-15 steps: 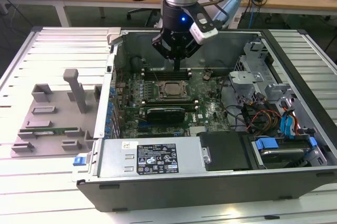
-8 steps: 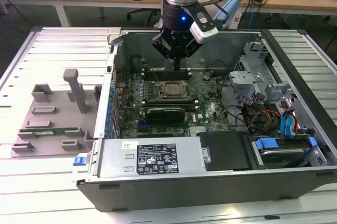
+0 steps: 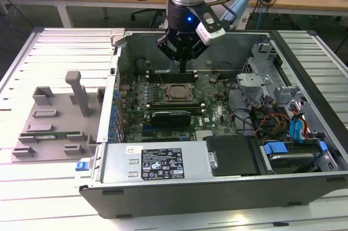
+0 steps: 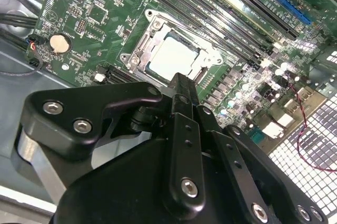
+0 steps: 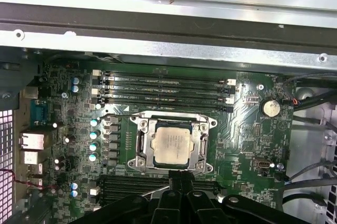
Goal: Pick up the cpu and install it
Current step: 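Install the first cpu locking lever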
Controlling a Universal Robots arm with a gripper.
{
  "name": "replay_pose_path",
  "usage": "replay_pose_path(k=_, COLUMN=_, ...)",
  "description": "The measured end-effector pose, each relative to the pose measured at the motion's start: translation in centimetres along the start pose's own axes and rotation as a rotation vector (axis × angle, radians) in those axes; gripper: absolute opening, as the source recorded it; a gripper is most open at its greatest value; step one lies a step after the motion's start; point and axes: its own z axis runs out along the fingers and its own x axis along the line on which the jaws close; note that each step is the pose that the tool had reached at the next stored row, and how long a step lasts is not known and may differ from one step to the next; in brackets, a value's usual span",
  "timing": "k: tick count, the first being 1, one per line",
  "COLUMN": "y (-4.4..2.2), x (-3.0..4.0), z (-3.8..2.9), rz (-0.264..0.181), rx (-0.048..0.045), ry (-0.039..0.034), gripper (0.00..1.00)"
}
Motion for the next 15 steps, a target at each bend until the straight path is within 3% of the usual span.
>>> replay_pose_path(k=4, y=0.00, x=0.00, z=-0.04, rz=0.000, rx=0.0009, ry=0.0002, gripper=0.11)
replay_pose_path(k=7, y=0.13, x=-0.02, z=-0.89, rz=0.000, rx=0.0109, ry=0.0006, gripper=0.11)
replay_pose_path(k=12, y=0.13, x=-0.01, z=-0.91, rz=0.000, rx=0.0119, ry=0.0007, gripper=0.11)
replay_pose_path(k=15, y=0.21, x=0.73, z=-0.93, rz=0.000, rx=0.0119, ry=0.0008, gripper=0.11)
